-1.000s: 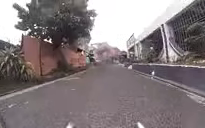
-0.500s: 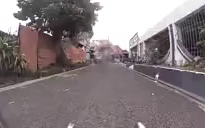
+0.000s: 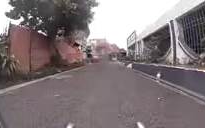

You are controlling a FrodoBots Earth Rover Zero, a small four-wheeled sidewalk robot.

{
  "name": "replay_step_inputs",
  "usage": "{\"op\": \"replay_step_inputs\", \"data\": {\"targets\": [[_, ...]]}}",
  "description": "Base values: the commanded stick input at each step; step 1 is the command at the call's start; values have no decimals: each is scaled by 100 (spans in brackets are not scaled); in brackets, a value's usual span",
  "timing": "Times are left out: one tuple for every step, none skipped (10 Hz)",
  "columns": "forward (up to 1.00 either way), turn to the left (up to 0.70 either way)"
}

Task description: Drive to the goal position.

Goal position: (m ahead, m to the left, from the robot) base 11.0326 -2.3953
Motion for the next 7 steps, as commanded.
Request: {"op": "replay_step_inputs", "data": {"targets": [[70,-8],[70,-4],[70,-1],[70,0],[70,0],[70,0],[70,0]]}}
